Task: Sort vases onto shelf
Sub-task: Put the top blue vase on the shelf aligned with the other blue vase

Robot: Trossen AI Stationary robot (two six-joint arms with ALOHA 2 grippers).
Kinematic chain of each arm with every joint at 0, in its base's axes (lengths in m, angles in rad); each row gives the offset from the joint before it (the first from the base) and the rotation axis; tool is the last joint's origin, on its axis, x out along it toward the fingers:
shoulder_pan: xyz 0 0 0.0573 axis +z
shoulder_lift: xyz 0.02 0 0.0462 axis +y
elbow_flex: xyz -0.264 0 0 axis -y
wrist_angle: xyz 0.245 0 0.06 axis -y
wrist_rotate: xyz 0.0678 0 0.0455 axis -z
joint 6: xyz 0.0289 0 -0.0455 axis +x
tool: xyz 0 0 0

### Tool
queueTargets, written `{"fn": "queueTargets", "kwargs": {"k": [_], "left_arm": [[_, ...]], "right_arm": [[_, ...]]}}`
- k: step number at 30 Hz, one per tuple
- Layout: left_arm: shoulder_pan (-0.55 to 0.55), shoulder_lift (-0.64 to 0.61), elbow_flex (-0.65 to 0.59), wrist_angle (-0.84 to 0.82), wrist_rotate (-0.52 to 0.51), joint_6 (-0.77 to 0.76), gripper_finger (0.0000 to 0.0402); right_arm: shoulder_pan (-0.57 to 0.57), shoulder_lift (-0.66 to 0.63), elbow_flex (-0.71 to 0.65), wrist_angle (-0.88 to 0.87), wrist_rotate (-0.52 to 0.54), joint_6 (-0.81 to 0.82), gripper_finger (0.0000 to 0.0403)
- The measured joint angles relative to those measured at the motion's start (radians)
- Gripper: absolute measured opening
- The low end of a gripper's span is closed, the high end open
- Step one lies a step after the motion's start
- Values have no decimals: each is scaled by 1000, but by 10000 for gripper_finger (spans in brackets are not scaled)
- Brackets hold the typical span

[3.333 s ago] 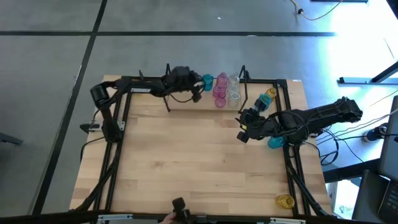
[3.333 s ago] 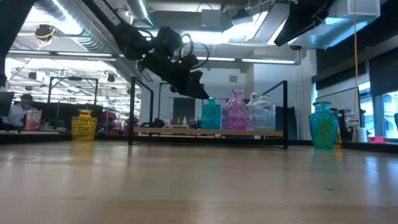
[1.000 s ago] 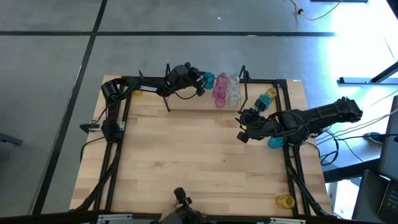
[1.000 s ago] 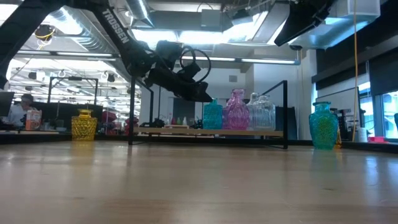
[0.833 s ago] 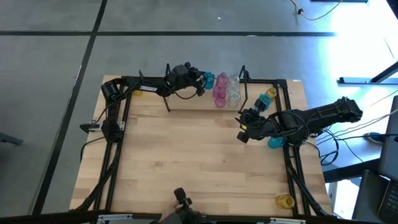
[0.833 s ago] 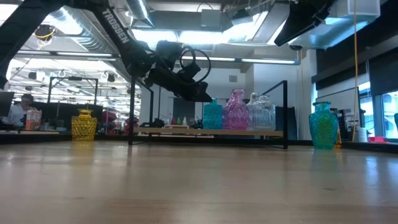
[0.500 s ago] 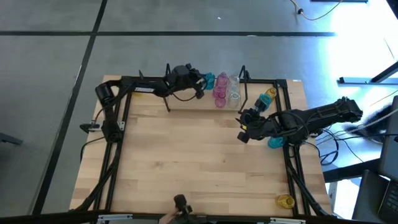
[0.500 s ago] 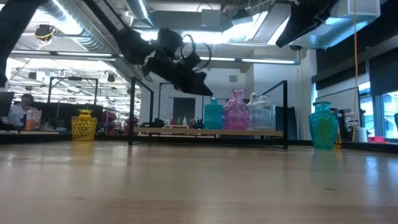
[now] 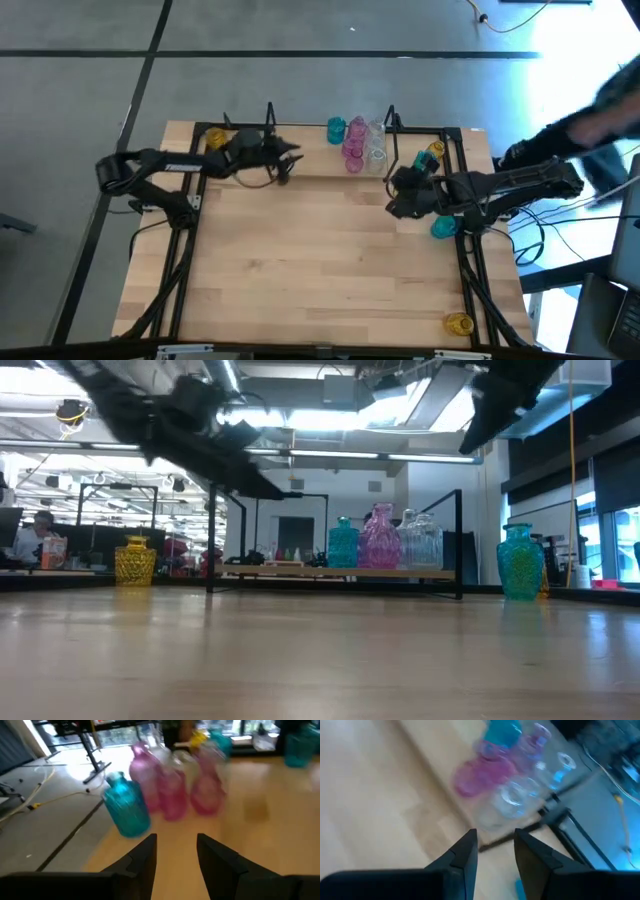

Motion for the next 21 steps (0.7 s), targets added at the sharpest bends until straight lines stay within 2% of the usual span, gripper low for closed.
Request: {"fn": "queueTargets", "kwargs": {"k": [4, 8, 11, 13, 21], "left_arm": [[-41, -88, -132, 32, 1, 28, 133], [-83, -92, -240, 55, -1, 1, 133], [-105, -100, -266, 192, -5, 2, 133], [-111, -98, -270, 207, -4, 2, 133], [-119, -95, -269, 222, -16, -27, 133]], "right_arm": [[-124, 0, 0, -62, -19, 1, 115], [-275, 0, 0, -132, -95, 2, 115], [-380, 0, 0, -158, -159, -16, 115], [-430, 0, 0, -156, -199, -44, 115], [-453, 0, 0, -149, -219, -78, 115]]}}
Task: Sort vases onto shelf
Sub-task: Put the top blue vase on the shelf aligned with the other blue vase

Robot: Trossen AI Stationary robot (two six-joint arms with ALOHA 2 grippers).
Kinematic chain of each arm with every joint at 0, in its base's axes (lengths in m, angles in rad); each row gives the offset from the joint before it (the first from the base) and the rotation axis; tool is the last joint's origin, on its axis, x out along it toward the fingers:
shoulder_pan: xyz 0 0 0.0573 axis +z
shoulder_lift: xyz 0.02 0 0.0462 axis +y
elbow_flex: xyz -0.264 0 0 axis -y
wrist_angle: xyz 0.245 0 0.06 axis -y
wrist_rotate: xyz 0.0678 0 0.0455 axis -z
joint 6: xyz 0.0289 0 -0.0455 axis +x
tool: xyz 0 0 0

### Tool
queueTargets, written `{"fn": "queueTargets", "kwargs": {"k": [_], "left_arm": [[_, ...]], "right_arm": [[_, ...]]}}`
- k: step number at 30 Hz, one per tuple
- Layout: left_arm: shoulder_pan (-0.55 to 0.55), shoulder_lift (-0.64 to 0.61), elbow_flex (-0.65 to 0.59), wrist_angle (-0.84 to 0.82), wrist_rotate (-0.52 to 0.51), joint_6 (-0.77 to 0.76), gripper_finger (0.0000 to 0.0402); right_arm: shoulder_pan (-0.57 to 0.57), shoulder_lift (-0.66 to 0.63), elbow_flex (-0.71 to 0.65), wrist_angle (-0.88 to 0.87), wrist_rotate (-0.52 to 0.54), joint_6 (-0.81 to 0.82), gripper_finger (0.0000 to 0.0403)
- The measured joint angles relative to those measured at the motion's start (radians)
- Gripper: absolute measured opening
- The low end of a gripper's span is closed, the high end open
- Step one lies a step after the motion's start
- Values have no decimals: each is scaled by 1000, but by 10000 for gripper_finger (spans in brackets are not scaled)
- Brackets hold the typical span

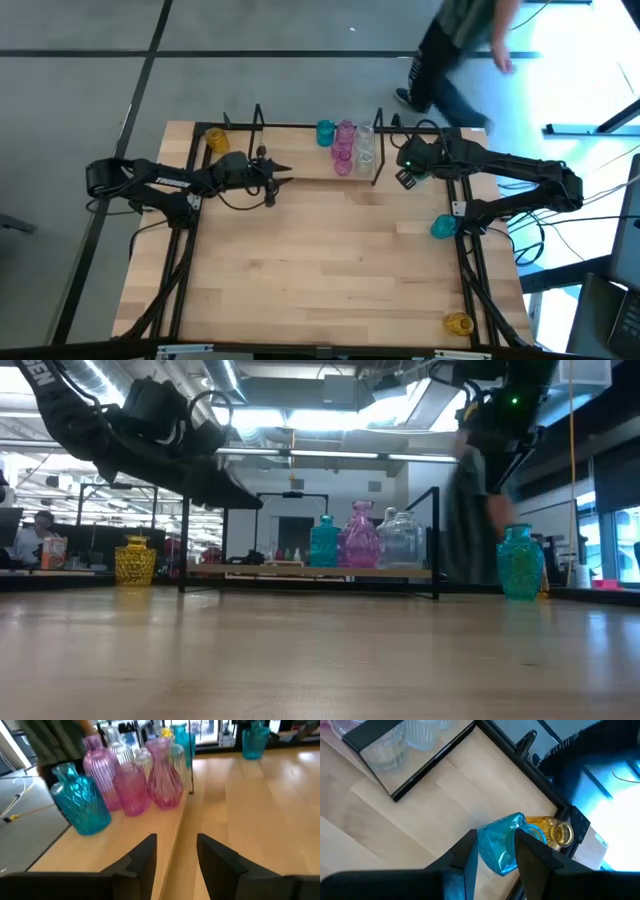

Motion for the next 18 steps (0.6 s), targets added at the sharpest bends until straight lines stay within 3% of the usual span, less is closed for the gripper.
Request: {"fn": "queueTargets", "kwargs": {"k": [11, 18], "left_arm": [[-66, -141, 49, -235, -68, 7, 133], [-99, -271, 51, -386, -147, 29, 133]], "right_arm": [[-6, -4, 0, -54, -45, 1, 115], [-119, -4, 0, -62, -89, -31, 115]]}}
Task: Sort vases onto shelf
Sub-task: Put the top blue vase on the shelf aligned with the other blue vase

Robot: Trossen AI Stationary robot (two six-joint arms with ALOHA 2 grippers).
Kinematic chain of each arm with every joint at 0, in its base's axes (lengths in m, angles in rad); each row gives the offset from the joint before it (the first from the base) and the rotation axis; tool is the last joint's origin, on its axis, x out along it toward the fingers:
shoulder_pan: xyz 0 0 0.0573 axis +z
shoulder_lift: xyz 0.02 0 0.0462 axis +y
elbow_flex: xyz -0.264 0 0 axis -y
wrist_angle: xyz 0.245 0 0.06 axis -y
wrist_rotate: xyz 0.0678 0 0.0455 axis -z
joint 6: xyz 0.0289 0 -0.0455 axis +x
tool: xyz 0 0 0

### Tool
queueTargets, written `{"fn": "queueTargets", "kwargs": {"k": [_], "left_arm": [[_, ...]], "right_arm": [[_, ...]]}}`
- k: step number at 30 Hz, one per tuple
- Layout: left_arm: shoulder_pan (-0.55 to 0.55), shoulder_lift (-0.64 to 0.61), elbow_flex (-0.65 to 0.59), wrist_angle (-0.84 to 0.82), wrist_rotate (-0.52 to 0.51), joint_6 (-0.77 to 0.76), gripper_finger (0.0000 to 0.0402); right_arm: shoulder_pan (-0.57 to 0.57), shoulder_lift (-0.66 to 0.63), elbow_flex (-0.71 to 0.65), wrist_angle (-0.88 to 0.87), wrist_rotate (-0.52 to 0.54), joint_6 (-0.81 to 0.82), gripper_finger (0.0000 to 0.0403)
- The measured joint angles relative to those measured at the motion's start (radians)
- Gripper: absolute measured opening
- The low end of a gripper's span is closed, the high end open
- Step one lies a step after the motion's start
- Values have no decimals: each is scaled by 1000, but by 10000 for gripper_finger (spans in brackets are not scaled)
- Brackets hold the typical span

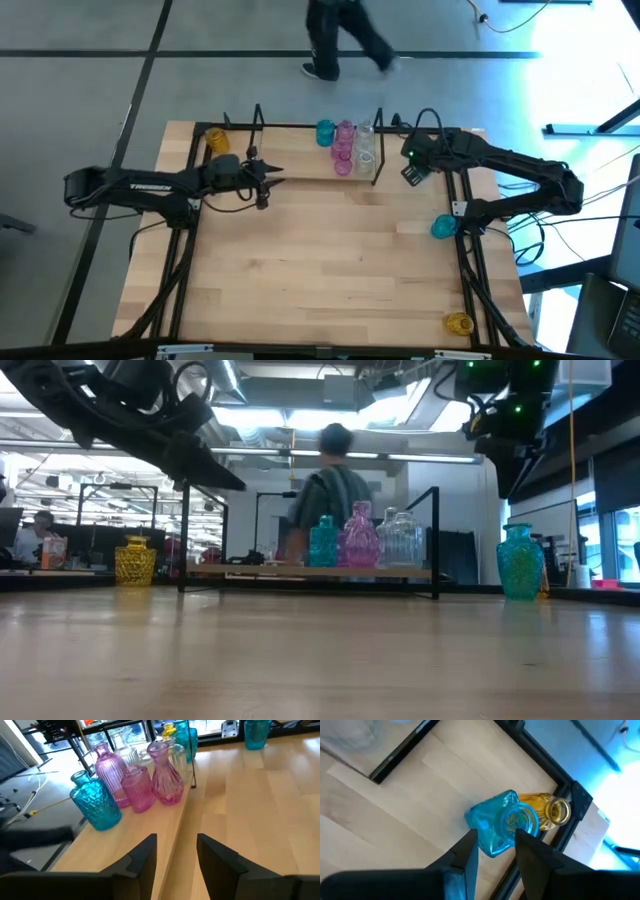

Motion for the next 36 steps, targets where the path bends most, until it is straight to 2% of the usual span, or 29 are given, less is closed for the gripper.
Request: {"fn": "queueTargets", "kwargs": {"k": [6, 10, 15, 30, 33, 36], "left_arm": [[-2, -18, 0, -33, 0, 6, 133], [-2, -11, 0, -33, 0, 10, 133], [-2, -11, 0, -33, 1, 10, 133], [-2, -11, 0, -33, 7, 23, 133], [-2, -11, 0, -32, 8, 24, 133], [-2, -10, 0, -31, 8, 24, 133]], "right_arm": [[-111, 0, -11, 16, -61, -62, 115], [-189, 0, -75, 64, -137, -121, 115], [-241, 0, -144, 154, -161, -177, 115], [-262, 4, -217, 236, -251, -236, 112], [-262, 2, -227, 239, -251, -246, 93], [-260, 2, -228, 238, -257, -257, 58]]}}
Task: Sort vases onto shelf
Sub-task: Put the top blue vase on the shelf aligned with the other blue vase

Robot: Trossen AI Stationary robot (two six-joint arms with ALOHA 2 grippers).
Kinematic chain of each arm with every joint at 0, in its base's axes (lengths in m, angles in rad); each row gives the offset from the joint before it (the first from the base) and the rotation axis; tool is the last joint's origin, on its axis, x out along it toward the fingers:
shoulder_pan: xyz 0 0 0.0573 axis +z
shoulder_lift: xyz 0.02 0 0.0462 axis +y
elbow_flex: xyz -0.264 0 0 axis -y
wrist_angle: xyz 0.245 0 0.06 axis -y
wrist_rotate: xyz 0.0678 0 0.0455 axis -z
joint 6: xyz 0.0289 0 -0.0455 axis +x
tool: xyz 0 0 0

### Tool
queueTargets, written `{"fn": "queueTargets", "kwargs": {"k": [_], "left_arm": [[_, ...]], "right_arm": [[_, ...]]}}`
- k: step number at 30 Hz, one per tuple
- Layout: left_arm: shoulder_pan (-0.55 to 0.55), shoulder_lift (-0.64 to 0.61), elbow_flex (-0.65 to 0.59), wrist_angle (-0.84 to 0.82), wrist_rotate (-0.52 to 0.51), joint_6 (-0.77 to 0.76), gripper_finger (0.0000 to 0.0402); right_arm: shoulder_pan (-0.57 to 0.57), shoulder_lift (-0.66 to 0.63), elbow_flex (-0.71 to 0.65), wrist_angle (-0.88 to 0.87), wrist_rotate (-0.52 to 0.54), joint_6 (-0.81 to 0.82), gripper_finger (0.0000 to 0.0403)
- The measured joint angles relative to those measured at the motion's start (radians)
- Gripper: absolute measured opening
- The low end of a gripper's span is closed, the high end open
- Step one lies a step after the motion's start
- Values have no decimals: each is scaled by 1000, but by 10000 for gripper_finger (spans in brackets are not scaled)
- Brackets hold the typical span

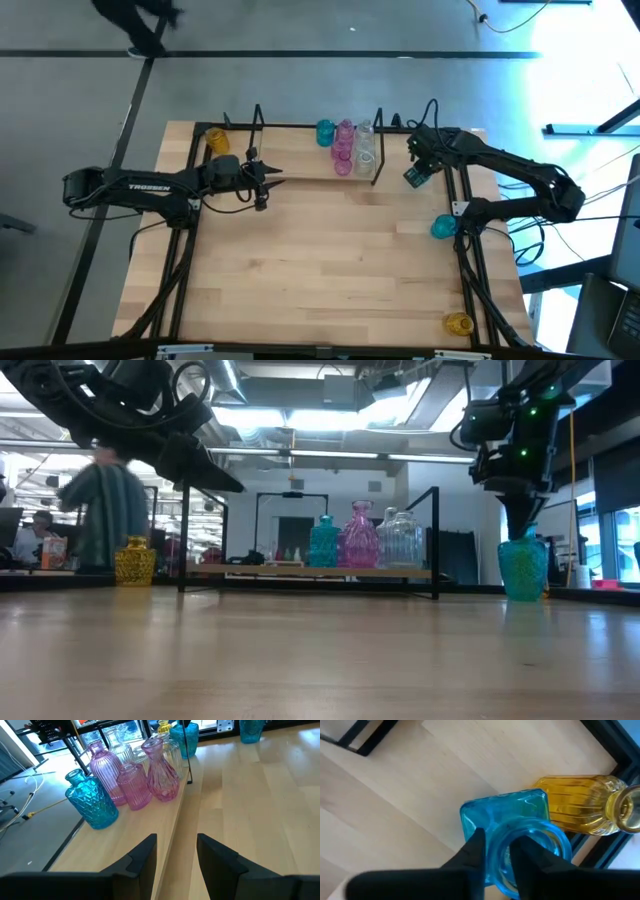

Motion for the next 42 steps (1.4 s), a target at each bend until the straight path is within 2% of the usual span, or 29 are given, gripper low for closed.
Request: {"fn": "queueTargets", "kwargs": {"k": [4, 10, 20, 24, 28, 35, 42], "left_arm": [[0, 0, 0, 1, 0, 0, 133], [0, 0, 0, 3, 0, 0, 133], [0, 0, 0, 10, 0, 1, 133], [0, 0, 0, 10, 0, 1, 133], [0, 0, 0, 10, 1, 2, 133], [0, 0, 0, 10, 1, 2, 133], [0, 0, -1, 10, 1, 2, 133]], "right_arm": [[1, -3, 0, -7, 17, -27, 14], [53, -21, 21, -53, 17, -14, 27], [358, -45, 111, -120, -9, 155, 13], [482, -45, 121, -147, -46, 249, 21], [599, -45, 130, -130, -88, 311, 12], [742, -29, 131, 33, -94, 315, 17], [789, 58, 131, 197, -146, 226, 11]]}}
